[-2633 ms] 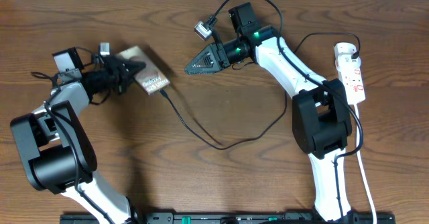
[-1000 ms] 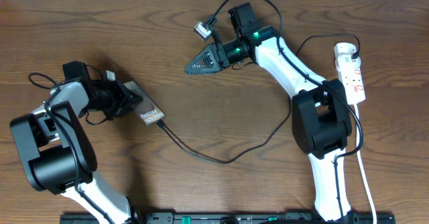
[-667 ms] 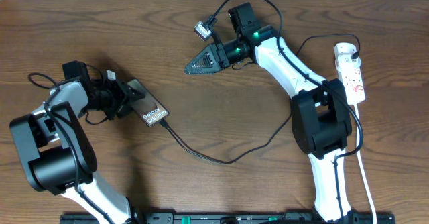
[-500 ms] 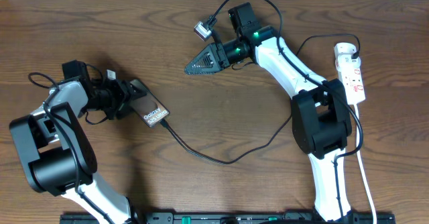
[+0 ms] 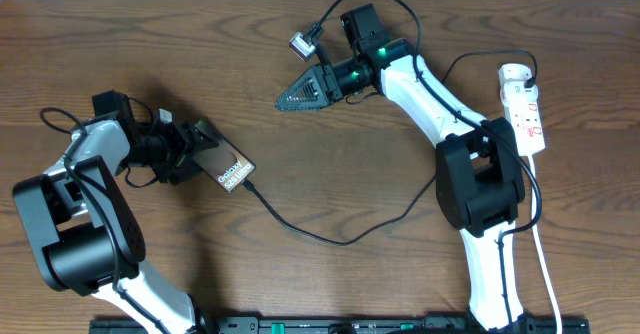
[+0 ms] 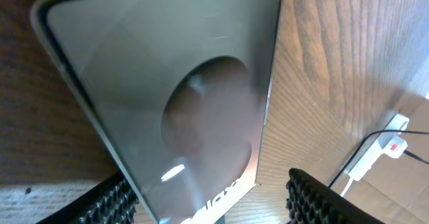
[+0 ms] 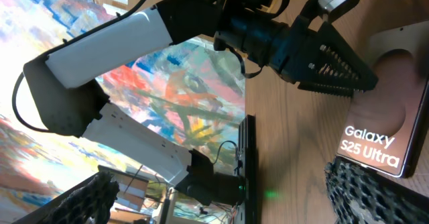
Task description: Plug charger to phone and switch on socket
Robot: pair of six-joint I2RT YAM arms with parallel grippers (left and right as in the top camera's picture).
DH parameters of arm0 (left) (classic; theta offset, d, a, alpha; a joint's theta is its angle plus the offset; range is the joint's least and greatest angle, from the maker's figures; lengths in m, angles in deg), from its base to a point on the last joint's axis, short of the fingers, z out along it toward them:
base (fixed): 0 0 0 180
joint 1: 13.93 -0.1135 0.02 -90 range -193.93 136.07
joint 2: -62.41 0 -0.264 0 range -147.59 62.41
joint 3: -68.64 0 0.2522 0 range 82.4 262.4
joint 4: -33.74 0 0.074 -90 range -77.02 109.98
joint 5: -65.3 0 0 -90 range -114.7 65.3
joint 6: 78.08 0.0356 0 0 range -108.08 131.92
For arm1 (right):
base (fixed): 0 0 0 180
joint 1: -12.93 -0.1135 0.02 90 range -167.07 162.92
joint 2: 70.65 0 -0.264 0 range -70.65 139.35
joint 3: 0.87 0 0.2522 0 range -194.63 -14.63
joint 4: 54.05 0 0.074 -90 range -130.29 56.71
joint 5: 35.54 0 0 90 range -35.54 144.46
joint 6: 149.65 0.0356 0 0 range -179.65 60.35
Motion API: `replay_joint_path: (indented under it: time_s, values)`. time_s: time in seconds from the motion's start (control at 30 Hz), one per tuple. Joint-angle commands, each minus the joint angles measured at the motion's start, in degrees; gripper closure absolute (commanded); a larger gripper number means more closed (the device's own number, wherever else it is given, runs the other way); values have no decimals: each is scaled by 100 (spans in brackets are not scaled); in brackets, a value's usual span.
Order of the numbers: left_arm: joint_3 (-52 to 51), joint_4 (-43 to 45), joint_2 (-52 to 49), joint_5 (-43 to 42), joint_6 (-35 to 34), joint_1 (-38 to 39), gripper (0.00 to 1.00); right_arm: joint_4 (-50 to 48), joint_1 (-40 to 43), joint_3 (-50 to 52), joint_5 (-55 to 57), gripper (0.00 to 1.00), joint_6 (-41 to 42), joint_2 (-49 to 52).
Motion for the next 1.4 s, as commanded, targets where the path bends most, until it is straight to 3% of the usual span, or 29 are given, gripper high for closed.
replay_joint_path:
  time_s: [0.0,0.43,0.57,0.77,0.93,1.03,1.2,1.37]
  values:
    - [-44,-76,-109,546,24,-24,28,11,-4,-83,-101,1,37,-15]
    - [-44,-157,-107,540,17,-26,27,24,-28,-83,-98,1,35,-15]
    - [-42,-157,-48,496,-4,-24,22,24,-24,-83,-92,1,33,-15]
    - [-42,-162,378,461,-2,-24,21,26,-17,-83,83,1,35,-15]
    - [-42,-155,1060,-55,-2,-24,20,87,-17,-83,402,1,37,-15]
    - [-42,-160,1565,-267,-2,-26,19,466,-17,-83,1182,1,37,-20]
    - [-42,-162,2533,-302,-2,-24,10,1825,-15,-87,3486,1,-162,-31]
    - [-42,-203,3370,-304,-2,-24,9,2549,116,-90,4369,1,-391,-72]
